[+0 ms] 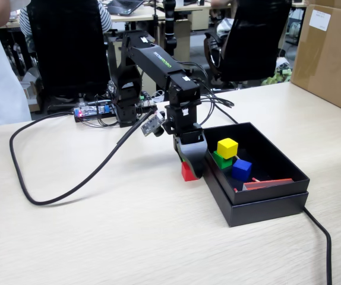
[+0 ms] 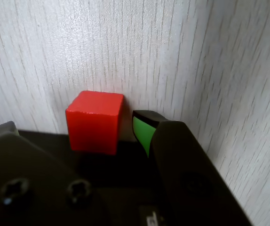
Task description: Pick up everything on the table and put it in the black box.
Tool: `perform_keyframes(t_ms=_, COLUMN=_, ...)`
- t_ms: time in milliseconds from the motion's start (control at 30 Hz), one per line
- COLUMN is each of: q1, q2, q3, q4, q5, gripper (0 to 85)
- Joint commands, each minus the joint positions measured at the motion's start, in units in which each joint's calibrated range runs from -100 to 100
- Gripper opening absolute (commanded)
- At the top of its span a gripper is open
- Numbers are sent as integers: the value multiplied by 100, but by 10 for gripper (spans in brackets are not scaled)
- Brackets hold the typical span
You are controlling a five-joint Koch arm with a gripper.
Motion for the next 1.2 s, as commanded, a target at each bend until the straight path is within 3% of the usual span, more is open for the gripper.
perform_keyframes(t_ms=0, q1=29, q2=34, q3=479, q4=-169, q5=5, gripper=457)
perform_keyframes(t_ms=200, q1=24, q2=321, q3=597, q4=-178, q5=-15, gripper=370)
perform_keyframes(t_ms=233, q1=20, q2=367, q3=624, q4=-178, q5=-15, gripper=314)
perform_keyframes(t_ms=267, q1=10, q2=379, q3=678, q4=-178, q5=-10, gripper=166)
perform_keyframes(t_ms=333, q1=-5, q2=310, q3=687, q4=-178, q5=-10, gripper=37)
perform_keyframes(t_ms=500, q1=-34, q2=-161, q3=660, q4=-273, q5=-15, gripper=37)
perform_keyframes(t_ms=733, q1=-151, q2=-2295, q3=778, q4=-592, q5=-205, gripper=39)
perform_keyframes(t_ms=867, q1=29, q2=-2892, q3=1440, q4=-653, q5=-288, gripper=39)
perform_keyframes(t_ms=1167, q1=542, q2=-1033, q3=3099, q4=-756, q5=-269, gripper=44)
